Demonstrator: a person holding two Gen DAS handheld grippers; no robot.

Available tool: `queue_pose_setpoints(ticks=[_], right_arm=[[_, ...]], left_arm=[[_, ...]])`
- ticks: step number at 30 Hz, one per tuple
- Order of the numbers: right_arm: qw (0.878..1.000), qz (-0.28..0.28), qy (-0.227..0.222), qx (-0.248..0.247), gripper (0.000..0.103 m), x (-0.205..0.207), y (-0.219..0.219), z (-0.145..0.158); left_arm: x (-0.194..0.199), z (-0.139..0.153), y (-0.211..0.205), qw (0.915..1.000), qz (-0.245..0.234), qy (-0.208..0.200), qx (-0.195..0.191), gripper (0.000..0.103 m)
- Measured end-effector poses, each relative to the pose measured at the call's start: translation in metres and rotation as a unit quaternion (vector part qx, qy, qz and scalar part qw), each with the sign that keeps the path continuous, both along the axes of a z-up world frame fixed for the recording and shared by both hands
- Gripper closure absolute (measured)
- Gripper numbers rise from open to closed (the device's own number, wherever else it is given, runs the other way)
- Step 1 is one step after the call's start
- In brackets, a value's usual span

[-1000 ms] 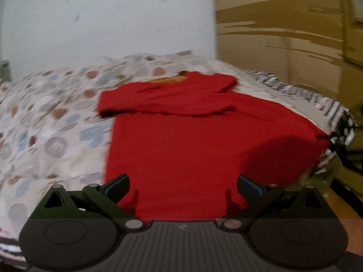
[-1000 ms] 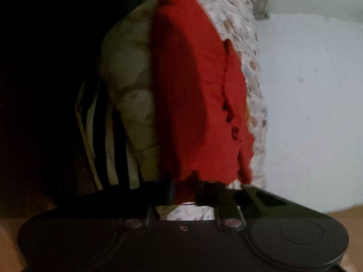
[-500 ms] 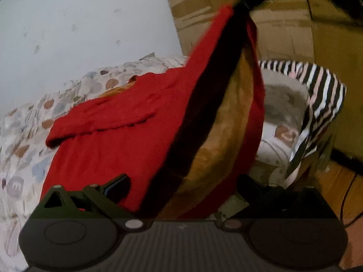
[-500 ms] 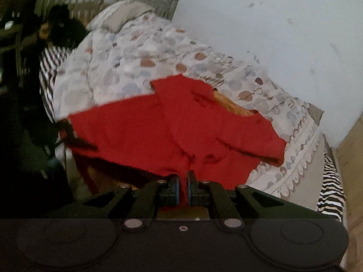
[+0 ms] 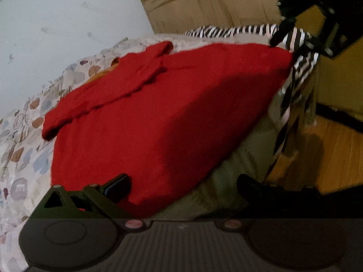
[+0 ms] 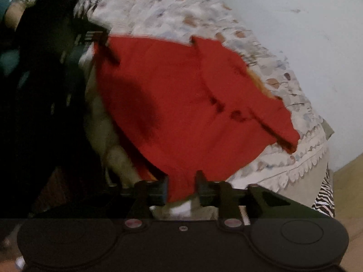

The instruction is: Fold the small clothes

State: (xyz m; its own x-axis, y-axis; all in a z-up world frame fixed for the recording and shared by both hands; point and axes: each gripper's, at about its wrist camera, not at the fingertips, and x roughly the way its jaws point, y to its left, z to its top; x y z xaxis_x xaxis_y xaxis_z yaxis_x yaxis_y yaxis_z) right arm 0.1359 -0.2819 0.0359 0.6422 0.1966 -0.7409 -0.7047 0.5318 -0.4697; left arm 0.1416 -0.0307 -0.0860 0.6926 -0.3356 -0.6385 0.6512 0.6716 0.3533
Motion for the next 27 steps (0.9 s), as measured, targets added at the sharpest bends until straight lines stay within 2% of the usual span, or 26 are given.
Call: queue_pose_setpoints(ticks=[2,3,4,7,9,11,13,14,17,18,19,20,23,25,27], right_arm=[[0.999,0.024,-0.012,-0.038,0.056,-0.012,-0.002,-0.021],[0.997,0.039,-0.025,-0.061,0.042,-0.018,-0.001,-0.031],[0.993,0.06,-0.045,-0.09,0.035,-0.025,-0.001,-0.042],[0.969,0.121,-0.112,-0.183,0.034,-0.043,0.003,-0.074],[0.943,0.153,-0.165,-0.243,0.036,-0.048,0.004,-0.096],[0.915,0.176,-0.211,-0.296,0.044,-0.048,0.005,-0.116],[0.905,0.192,-0.215,-0.313,0.053,-0.046,0.004,-0.122],[0.905,0.195,-0.209,-0.313,0.057,-0.046,0.004,-0.122],[0.915,0.197,-0.19,-0.297,0.081,-0.048,0.002,-0.112],[0.921,0.189,-0.19,-0.282,0.093,-0.047,0.002,-0.104],[0.929,0.178,-0.188,-0.265,0.094,-0.046,0.003,-0.094],[0.942,0.162,-0.175,-0.237,0.095,-0.042,0.004,-0.08],[0.981,0.089,-0.111,-0.13,0.096,-0.024,0.012,-0.035],[0.995,0.044,-0.075,-0.055,0.096,-0.007,0.019,-0.005],[0.999,-0.005,-0.044,0.022,0.097,0.012,0.019,0.026]], left_arm=[[0.0,0.001,0.008,1.0,0.003,0.003,0.009,0.001],[0.0,0.002,0.011,0.9999,0.005,0.003,0.013,0.001],[0.0,0.003,0.014,0.9998,0.008,0.002,0.016,0.001],[0.004,0.006,0.019,0.9997,0.022,0.008,0.012,0.001],[0.007,0.01,0.023,0.9993,0.03,0.019,-0.005,0.001],[0.012,0.014,0.025,0.9989,0.035,0.025,-0.021,0.001],[0.012,0.017,0.026,0.9986,0.034,0.024,-0.033,0.001],[0.009,0.018,0.026,0.9985,0.032,0.022,-0.037,0.001],[0.004,0.02,0.022,0.9986,0.019,0.013,-0.047,0.0],[0.002,0.021,0.019,0.9987,0.013,0.008,-0.05,0.0],[0.0,0.021,0.016,0.9986,0.007,0.002,-0.052,0.0],[-0.002,0.021,0.012,0.9985,-0.002,-0.006,-0.055,0.0],[-0.008,0.019,-0.007,0.9978,-0.026,-0.025,-0.056,0.0],[-0.01,0.015,-0.023,0.9975,-0.036,-0.041,-0.046,0.0],[-0.01,0.009,-0.04,0.9972,-0.028,-0.064,-0.028,0.0]])
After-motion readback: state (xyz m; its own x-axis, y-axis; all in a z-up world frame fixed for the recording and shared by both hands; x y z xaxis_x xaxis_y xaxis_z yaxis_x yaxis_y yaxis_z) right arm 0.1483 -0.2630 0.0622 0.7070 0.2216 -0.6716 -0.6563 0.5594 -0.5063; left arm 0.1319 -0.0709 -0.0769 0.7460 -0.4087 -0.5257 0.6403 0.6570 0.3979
